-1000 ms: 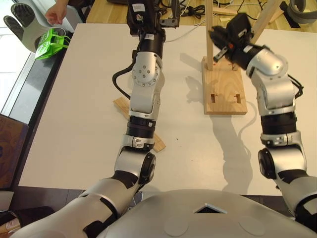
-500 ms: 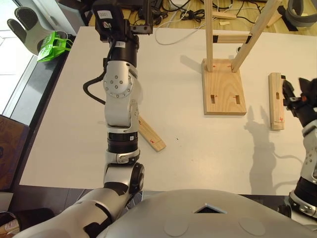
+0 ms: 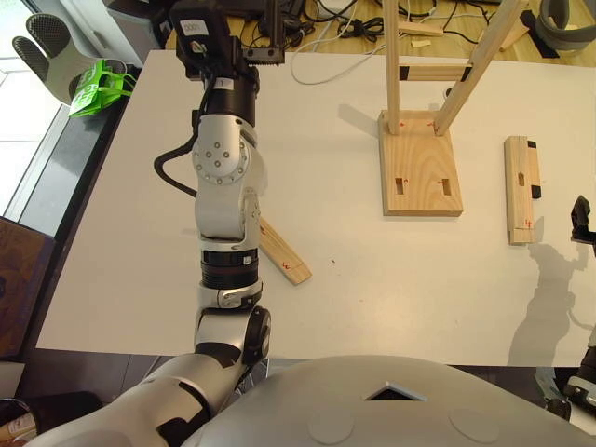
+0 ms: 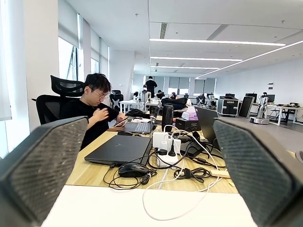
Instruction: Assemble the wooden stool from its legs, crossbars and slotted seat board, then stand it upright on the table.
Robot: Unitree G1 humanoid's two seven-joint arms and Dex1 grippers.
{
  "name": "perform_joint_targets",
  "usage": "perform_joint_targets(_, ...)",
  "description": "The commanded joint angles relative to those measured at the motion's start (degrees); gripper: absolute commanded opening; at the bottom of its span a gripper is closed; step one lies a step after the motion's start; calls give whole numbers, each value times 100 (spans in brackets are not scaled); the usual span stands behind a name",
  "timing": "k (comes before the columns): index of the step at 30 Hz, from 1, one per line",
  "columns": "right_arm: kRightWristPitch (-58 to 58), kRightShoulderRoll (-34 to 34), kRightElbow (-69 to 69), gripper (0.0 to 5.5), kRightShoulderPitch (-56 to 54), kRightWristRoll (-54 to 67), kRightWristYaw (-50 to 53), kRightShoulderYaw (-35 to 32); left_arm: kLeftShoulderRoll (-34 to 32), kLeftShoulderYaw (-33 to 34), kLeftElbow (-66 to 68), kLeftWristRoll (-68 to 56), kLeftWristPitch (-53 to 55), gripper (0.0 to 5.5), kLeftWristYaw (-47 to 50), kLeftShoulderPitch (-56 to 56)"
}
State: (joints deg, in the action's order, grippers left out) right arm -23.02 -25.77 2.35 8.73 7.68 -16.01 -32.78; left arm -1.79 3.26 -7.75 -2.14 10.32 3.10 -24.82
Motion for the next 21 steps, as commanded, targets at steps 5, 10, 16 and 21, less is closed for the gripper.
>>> perform_joint_targets(5,-2009,-78,353,519,327,1035,-712,364,-72,10,-15,16,103,485,-54,-46)
perform_joint_targets(10,-2241,-93,40,519,-86,804,-67,329,-35,-33,-22,26,115,485,-54,-64)
perform_joint_targets(16,-2320,-84,-608,519,-778,701,384,444,-44,-41,14,21,128,485,-82,-110)
perform_joint_targets(21,-2194,-148,-1430,519,-1499,645,442,639,-58,-41,57,10,148,485,-127,-181)
